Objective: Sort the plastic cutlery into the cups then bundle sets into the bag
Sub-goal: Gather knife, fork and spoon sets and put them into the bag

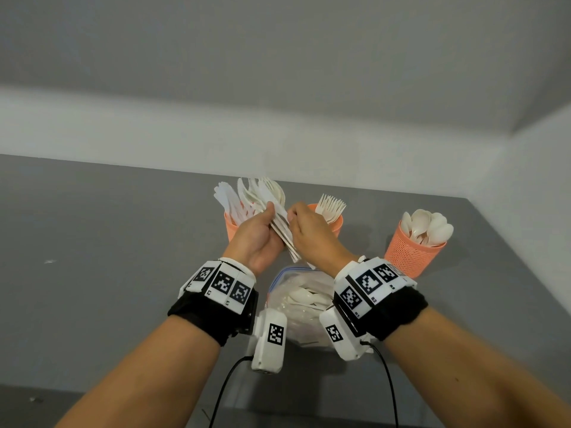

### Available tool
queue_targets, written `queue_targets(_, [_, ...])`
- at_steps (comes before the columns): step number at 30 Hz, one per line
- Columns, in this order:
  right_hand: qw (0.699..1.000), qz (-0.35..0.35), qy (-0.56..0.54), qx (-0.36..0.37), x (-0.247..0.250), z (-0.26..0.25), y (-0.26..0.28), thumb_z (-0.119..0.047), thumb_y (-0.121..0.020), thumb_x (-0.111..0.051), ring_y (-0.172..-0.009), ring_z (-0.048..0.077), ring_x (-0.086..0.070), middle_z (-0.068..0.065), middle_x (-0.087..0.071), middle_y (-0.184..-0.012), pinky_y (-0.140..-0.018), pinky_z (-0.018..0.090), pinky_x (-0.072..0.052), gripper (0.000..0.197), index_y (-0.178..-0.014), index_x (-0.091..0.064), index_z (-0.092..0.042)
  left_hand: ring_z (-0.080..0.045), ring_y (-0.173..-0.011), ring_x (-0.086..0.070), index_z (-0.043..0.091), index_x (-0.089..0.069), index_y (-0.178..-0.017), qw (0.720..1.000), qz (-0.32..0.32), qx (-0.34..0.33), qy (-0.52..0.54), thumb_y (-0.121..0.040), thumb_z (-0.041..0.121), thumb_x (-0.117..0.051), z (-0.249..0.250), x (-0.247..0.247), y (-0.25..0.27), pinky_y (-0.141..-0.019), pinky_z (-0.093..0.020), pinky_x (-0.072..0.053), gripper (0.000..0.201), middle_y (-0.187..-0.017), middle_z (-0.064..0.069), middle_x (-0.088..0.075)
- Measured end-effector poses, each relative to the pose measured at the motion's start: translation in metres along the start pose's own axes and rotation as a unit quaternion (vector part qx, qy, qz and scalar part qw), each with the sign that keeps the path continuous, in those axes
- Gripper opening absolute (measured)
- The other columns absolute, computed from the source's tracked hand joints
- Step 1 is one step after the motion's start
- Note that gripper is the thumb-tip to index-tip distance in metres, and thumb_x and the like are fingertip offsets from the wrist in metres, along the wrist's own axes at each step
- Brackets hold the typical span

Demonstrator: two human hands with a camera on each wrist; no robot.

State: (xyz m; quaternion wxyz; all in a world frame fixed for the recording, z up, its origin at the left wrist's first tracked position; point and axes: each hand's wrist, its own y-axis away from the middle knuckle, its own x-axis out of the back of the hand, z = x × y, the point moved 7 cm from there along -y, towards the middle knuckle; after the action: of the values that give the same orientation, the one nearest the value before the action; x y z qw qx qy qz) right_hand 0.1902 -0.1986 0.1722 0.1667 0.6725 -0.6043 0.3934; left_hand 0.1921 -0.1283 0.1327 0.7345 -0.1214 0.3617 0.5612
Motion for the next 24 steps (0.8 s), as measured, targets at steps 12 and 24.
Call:
queue_targets(12, [0.994, -0.046, -0.083, -0.048, -0.006, 0.016, -0.007, -0.025, -0.096, -0.046, -0.081, 0.028, -0.060, 0.010, -0.059, -0.080, -0.078, 0.042, -0.048, 0.030, -0.089, -0.060, 0.001, -0.024, -0.095, -0.062, 0.004, -0.058, -0.100, 0.999, 0.027, -0.019, -0.042, -0.102, 0.023, -0.025, 0.002, 0.007, -0.003, -0.088, -0.042, -0.045, 0.038, -0.099, -0.014, -0.067])
queue_targets(24, [0.921, -0.051, -0.377, -0.079, -0.010, 0.014, -0.031, -0.026, -0.099, -0.039, -0.049, 0.013, -0.041, -0.004, -0.041, -0.056, -0.047, 0.021, -0.038, 0.016, -0.092, -0.049, -0.015, -0.017, -0.066, -0.060, 0.008, -0.053, -0.109, 0.988, 0.099, -0.087, -0.080, -0.096, 0.008, -0.043, 0.029, 0.049, -0.005, -0.064, -0.033, -0.051, 0.017, -0.074, -0.006, -0.059])
